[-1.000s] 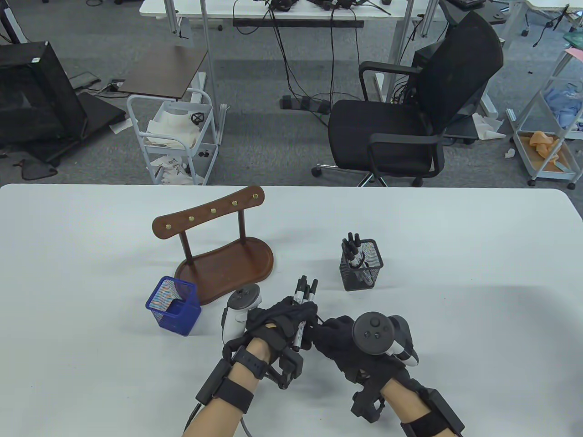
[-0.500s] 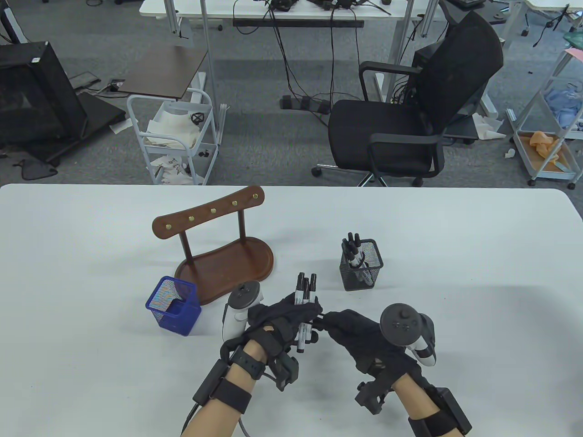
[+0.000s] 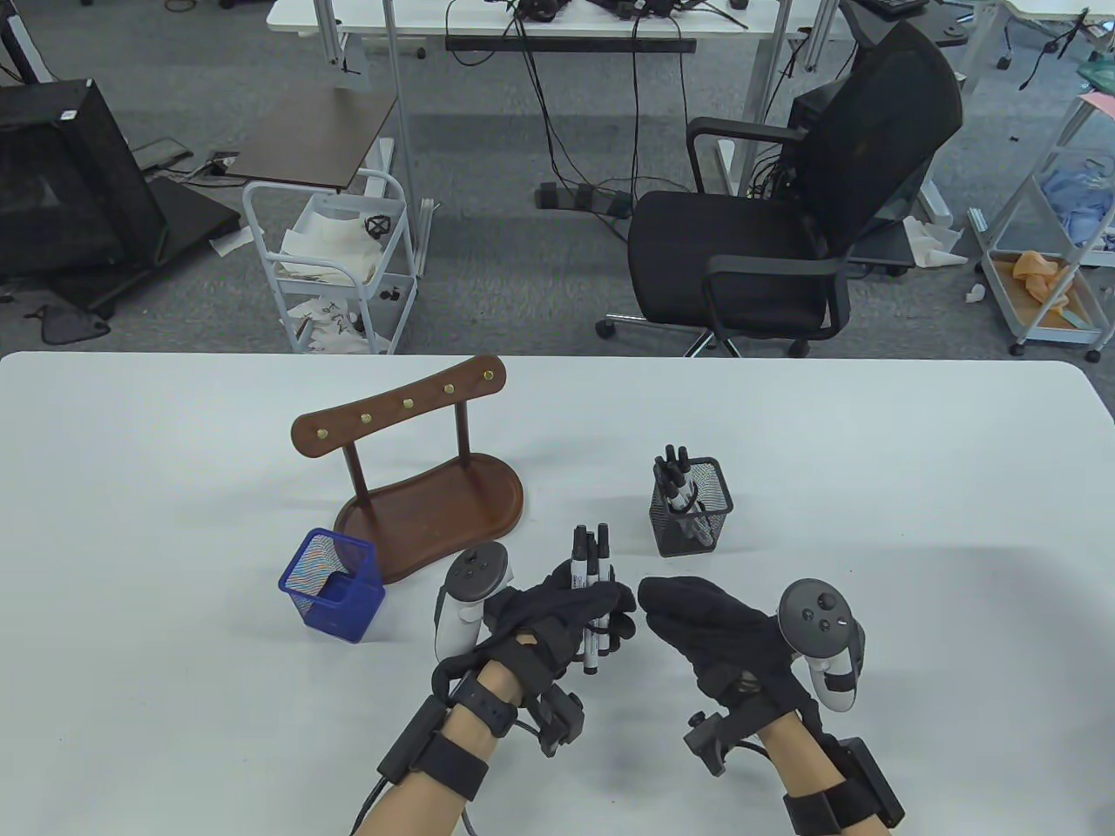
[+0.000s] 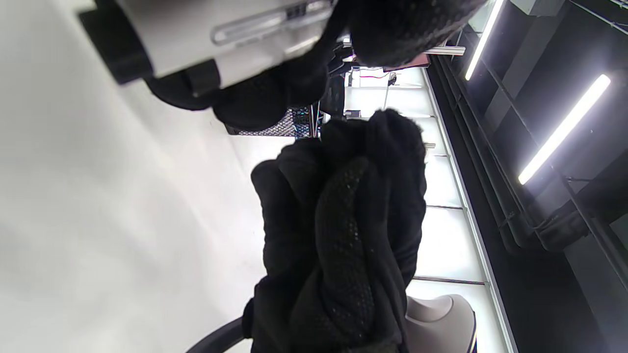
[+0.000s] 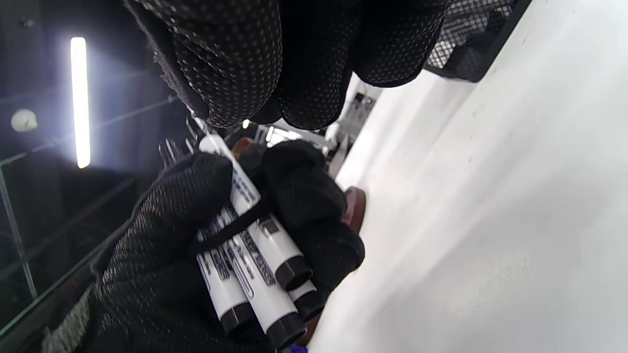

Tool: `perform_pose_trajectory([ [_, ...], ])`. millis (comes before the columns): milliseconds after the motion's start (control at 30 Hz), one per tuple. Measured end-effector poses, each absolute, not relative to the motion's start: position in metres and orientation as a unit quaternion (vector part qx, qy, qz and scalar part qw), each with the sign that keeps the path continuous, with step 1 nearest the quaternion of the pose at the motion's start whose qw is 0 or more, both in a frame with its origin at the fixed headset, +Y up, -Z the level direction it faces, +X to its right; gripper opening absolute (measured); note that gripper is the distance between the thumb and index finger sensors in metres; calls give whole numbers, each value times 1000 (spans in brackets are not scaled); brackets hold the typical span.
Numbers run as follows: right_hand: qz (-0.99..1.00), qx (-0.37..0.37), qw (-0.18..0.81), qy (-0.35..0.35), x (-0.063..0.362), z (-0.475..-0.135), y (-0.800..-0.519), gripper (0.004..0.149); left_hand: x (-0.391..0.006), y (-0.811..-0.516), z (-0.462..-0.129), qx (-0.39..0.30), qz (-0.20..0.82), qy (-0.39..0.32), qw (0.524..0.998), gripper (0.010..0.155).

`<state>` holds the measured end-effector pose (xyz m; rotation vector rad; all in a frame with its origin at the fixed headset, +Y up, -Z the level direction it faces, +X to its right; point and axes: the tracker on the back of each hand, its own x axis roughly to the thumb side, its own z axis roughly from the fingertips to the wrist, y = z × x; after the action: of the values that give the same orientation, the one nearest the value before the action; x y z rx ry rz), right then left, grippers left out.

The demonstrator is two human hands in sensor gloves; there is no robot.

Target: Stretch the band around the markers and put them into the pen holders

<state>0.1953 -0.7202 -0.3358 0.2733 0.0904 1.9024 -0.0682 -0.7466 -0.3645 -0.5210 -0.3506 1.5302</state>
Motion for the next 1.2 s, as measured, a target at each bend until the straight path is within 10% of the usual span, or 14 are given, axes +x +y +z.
perform_pose_trajectory([
  [667,900,136,413,36,188,-330,-724,53,-82,-736,-359,-198,616,-171,744,48],
  [1200,937,126,325,19,182,-327,-727,67,-181,-680,-343,-75,604,-143,780,49],
])
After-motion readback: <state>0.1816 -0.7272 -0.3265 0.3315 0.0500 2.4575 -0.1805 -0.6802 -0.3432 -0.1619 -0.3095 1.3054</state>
